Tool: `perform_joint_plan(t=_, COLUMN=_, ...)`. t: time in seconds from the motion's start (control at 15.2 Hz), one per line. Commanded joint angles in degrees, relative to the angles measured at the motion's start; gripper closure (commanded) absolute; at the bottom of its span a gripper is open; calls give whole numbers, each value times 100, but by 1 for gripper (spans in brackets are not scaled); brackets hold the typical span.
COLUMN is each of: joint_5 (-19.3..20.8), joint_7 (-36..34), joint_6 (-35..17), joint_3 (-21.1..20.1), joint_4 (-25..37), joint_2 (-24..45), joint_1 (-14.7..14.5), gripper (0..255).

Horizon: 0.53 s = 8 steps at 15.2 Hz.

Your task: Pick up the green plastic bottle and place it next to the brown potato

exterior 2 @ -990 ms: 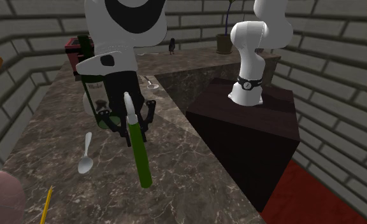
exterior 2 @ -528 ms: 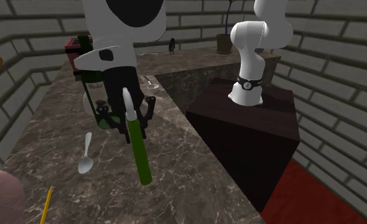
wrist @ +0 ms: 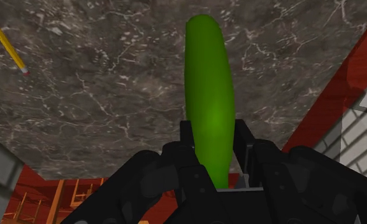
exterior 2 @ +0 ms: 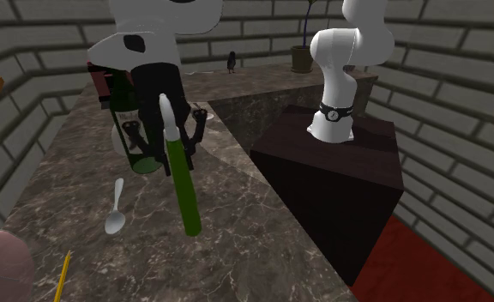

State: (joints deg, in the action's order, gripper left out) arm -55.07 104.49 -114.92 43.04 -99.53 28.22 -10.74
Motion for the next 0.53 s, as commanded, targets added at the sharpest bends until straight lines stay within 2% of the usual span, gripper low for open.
perform_joint_plan(t=0.0, joint_5=89, joint_7=-86, joint_6=71, joint_3=48, joint_4=31, joint_2=-88, joint_1=-29, gripper=255)
perform_joint_plan(t=0.46, joint_5=358, joint_7=-392, joint_6=346, joint_3=178, joint_4=233, joint_2=-322, joint_1=-97, gripper=255)
